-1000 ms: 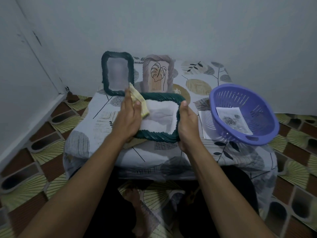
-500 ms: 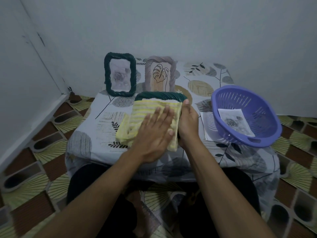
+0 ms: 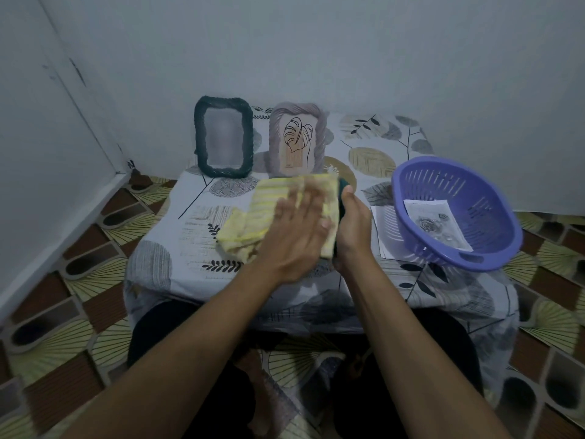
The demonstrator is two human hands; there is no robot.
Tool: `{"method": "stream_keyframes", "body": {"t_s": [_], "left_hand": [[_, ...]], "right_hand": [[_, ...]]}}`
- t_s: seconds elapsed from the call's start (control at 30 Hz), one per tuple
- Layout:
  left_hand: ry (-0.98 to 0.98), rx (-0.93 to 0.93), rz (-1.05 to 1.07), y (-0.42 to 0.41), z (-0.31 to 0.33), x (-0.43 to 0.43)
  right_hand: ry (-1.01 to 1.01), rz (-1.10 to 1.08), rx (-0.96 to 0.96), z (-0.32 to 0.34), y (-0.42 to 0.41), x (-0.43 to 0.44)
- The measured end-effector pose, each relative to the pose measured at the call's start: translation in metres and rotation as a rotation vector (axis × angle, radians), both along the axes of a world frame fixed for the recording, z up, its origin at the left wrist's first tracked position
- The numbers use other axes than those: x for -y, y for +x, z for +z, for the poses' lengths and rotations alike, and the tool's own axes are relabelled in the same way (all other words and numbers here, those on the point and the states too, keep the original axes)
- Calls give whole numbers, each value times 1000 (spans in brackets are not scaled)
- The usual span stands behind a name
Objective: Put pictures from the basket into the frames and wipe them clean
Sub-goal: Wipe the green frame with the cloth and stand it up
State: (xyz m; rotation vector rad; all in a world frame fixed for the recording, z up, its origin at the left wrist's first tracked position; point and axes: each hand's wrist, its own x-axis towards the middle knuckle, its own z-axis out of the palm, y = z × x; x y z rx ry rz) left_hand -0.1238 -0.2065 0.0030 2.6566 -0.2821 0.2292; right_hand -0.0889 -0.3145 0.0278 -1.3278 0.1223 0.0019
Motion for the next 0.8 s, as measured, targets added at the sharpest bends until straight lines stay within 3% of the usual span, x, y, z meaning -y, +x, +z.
{"method": "stream_keyframes", "body": {"t_s": [0.17,0.3,0.43,0.67,0.8], "left_hand": [[135,58,-134,-11,-16,-3],[192,-34,51,-6,-22,-30],[102,-63,202,4,-21,-57],[-229,13,145,9,-2,-70],[-393,-66,166,2,-3,-64]], "right_hand": [[0,4,-64,-5,8,10],[-27,50,-60,-6,11,19],[-41,179,-82,-3,13,28],[-165,420,-123,12,21,51],[-77,399,-213,19,26,59]]}}
